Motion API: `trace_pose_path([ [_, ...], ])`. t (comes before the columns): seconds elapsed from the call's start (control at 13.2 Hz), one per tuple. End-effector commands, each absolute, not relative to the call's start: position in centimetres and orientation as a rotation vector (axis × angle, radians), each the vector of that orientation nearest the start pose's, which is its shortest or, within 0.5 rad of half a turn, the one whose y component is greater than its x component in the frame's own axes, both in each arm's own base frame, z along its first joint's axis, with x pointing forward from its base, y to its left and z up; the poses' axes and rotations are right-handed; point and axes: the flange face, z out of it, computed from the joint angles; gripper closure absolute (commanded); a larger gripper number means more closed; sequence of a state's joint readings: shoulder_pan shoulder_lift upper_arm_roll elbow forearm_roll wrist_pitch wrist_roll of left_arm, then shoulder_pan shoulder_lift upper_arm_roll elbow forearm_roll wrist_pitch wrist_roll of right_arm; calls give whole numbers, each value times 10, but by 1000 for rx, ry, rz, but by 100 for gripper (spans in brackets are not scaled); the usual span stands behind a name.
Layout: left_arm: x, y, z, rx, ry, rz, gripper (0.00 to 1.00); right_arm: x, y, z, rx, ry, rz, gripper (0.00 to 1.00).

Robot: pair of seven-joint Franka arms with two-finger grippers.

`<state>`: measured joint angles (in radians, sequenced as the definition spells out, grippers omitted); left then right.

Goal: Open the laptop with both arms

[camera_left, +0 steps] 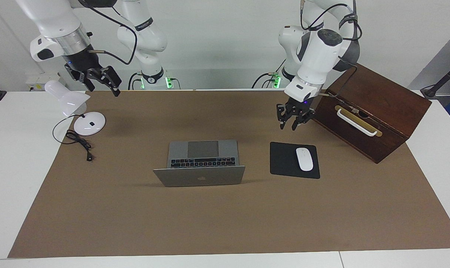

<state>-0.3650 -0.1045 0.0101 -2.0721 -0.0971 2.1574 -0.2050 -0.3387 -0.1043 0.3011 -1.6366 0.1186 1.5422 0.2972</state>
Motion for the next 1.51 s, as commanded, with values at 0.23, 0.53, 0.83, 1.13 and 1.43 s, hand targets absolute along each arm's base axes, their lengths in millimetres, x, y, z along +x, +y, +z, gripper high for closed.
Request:
trace_pose_path([
  [0.23, 509, -106, 538, -3188, 152, -197, 0, 494, -6, 606, -2998, 581, -85, 0],
  [0.53, 515, -54, 562, -3175, 127, -216, 0, 483, -28, 592, -3105, 367, -109, 0],
  [0.83, 520, -5, 586, -3171, -24, -250, 0, 480, -33, 593, -3167, 312, -87, 0],
  [1.13, 525, 14, 608, -3167, -98, -280, 0, 478, -36, 594, -3188, 312, -67, 0],
  [1.43, 535, 22, 624, -3174, -119, -228, 0, 479, -34, 594, -3168, 352, -71, 0],
])
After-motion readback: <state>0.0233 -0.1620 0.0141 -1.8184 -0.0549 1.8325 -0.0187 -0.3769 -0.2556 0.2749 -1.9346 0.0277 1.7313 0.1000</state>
